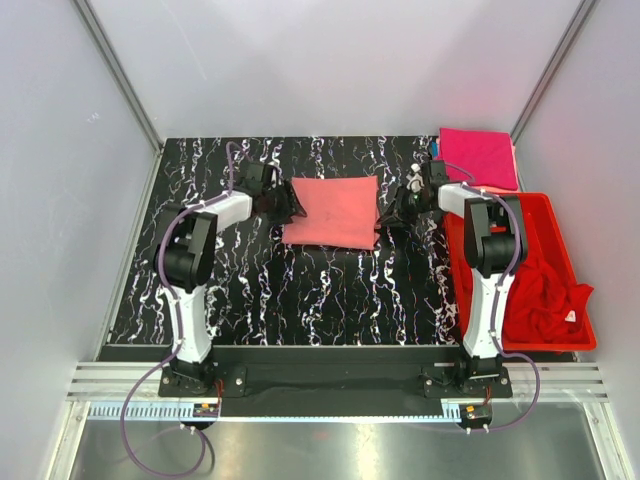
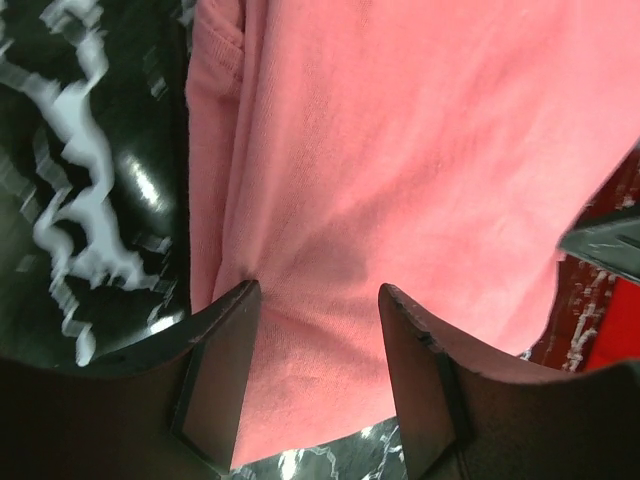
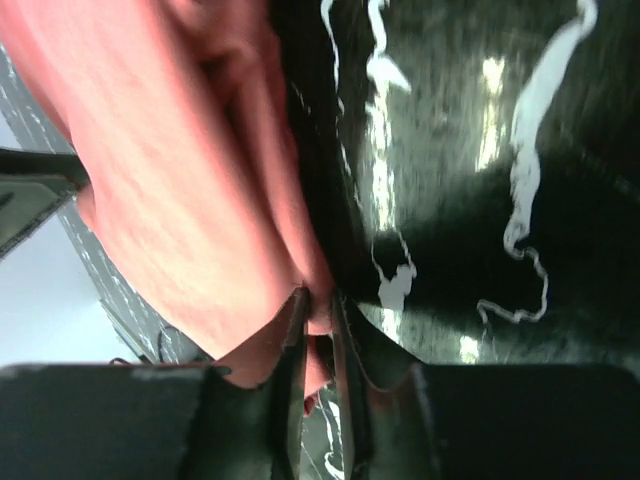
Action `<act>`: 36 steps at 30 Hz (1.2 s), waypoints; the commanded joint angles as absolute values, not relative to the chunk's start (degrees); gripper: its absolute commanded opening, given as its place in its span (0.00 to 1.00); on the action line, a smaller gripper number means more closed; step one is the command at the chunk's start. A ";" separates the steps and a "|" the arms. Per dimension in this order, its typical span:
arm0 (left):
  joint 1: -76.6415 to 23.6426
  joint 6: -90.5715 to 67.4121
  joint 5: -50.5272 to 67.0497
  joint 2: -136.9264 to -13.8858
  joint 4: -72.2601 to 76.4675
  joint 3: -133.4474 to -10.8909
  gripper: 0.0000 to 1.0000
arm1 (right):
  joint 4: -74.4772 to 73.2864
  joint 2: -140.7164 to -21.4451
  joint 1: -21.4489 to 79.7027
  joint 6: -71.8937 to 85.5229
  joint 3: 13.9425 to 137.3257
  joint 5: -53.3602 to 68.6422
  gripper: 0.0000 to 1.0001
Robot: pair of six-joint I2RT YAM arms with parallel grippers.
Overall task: Fold and stack the t-shirts
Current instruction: Fold the tshirt
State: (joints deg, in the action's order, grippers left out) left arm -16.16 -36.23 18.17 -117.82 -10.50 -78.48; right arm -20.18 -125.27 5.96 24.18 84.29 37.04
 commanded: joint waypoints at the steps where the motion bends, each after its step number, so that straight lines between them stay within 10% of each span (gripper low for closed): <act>1: -16.87 -35.51 11.35 -112.78 -18.18 -74.90 0.57 | -14.16 -118.93 6.50 28.03 80.61 38.76 0.21; 11: -16.09 -33.50 13.06 -101.51 -18.64 -71.09 0.67 | -12.56 -109.43 8.35 29.27 69.60 35.96 0.26; 21: -12.57 -33.84 27.77 -114.85 -14.68 -87.52 0.67 | -15.74 -117.50 8.88 27.42 89.36 42.35 0.27; 36: -8.79 -33.31 20.04 -123.58 -16.79 -93.17 0.67 | -5.97 -144.65 9.14 34.89 115.28 50.98 0.27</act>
State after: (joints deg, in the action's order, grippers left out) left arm -9.50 -34.28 22.81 -125.10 -17.34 -91.18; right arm -7.99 -142.87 8.84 33.23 108.68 49.15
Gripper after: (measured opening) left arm 0.668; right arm 0.264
